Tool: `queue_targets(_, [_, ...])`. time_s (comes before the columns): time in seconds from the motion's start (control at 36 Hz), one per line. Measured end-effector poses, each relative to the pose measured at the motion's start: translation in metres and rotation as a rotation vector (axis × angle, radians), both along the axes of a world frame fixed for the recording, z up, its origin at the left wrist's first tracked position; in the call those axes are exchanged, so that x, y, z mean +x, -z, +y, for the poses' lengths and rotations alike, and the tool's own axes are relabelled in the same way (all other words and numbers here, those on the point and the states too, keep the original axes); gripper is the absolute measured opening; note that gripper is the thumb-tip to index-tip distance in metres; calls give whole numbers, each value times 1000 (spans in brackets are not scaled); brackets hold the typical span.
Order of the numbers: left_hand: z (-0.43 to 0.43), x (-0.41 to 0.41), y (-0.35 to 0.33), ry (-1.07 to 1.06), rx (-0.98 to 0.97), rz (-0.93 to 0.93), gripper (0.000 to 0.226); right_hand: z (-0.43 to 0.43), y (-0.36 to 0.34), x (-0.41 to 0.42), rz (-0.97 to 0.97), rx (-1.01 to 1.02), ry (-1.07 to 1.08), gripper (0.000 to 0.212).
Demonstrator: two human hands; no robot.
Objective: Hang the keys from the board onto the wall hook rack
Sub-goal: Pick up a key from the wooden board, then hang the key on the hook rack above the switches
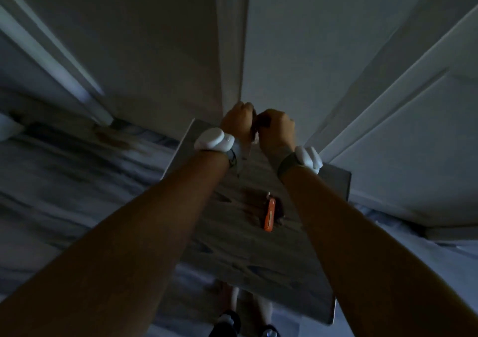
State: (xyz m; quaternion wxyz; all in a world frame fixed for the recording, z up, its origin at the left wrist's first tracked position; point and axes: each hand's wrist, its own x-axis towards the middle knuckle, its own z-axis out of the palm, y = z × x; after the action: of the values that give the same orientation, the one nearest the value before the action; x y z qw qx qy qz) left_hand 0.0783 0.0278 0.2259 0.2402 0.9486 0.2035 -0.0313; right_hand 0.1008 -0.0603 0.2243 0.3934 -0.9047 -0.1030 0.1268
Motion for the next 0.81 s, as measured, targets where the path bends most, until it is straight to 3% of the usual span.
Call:
queue_targets(0.08, [13, 7, -79, 30, -11, -259, 25, 11, -71, 14, -149, 88, 27, 16])
queue_targets(0.36, [27, 18, -300, 71, 72, -740, 22, 24, -293, 31, -581, 312, 67, 17])
queue_targets(0.81, [2, 14, -556, 131, 30, -1196, 17, -7, -549, 26, -1037, 562, 120, 14])
